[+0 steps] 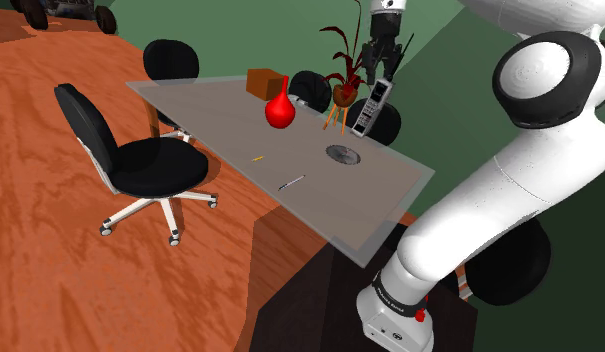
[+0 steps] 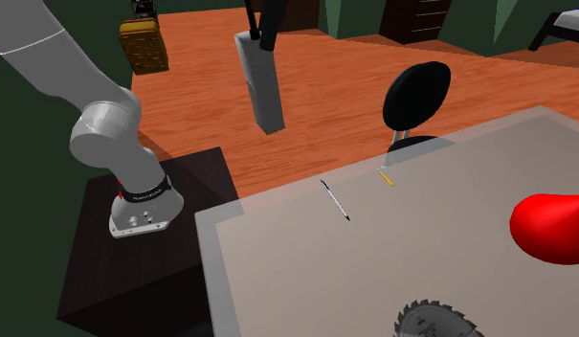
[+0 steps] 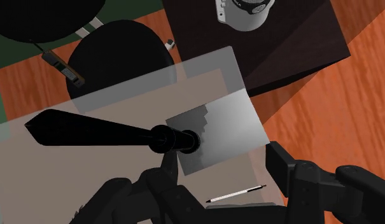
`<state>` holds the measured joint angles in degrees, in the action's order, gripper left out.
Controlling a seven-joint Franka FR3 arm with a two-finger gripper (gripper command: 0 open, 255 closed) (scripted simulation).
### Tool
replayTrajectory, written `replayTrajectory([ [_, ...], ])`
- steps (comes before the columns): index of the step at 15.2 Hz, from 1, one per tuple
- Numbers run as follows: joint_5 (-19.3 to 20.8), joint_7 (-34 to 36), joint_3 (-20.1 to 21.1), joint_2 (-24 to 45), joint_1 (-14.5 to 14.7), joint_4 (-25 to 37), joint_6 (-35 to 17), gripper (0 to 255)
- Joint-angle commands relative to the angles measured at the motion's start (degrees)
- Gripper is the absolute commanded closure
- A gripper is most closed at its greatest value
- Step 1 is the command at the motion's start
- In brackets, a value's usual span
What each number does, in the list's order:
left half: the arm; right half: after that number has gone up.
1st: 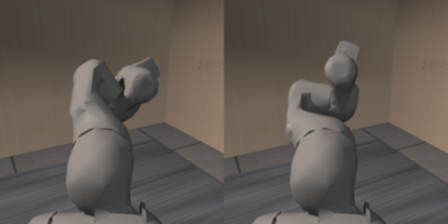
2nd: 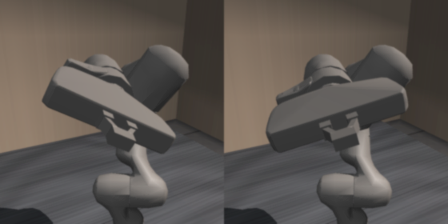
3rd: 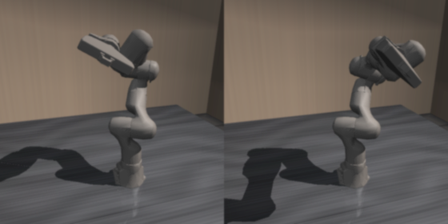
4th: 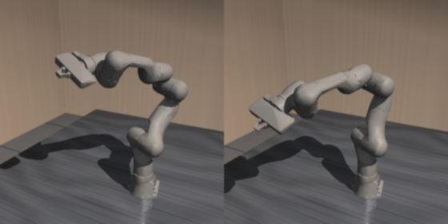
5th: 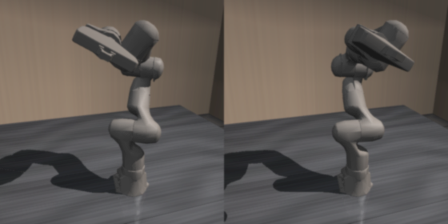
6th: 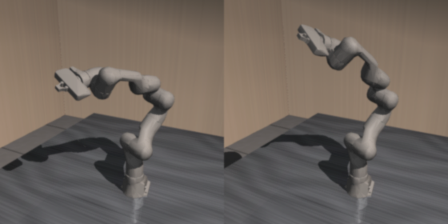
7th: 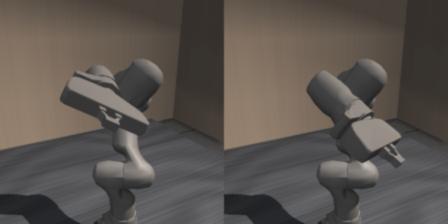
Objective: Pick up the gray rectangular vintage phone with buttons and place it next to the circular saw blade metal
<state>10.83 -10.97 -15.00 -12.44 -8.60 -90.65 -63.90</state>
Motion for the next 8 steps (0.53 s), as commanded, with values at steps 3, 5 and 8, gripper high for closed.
replayTrajectory([
  [3, -0.1, -0.7, -0.1, 1.4, 0.0, 4.1, 2.7, 255],
  [5, 0.4, -2.4, -1.4, 2.0, -0.8, 1.9, -0.4, 255],
  [8, 0.8, -4.9, -3.5, 3.4, -1.9, -0.8, -4.9, 255],
])
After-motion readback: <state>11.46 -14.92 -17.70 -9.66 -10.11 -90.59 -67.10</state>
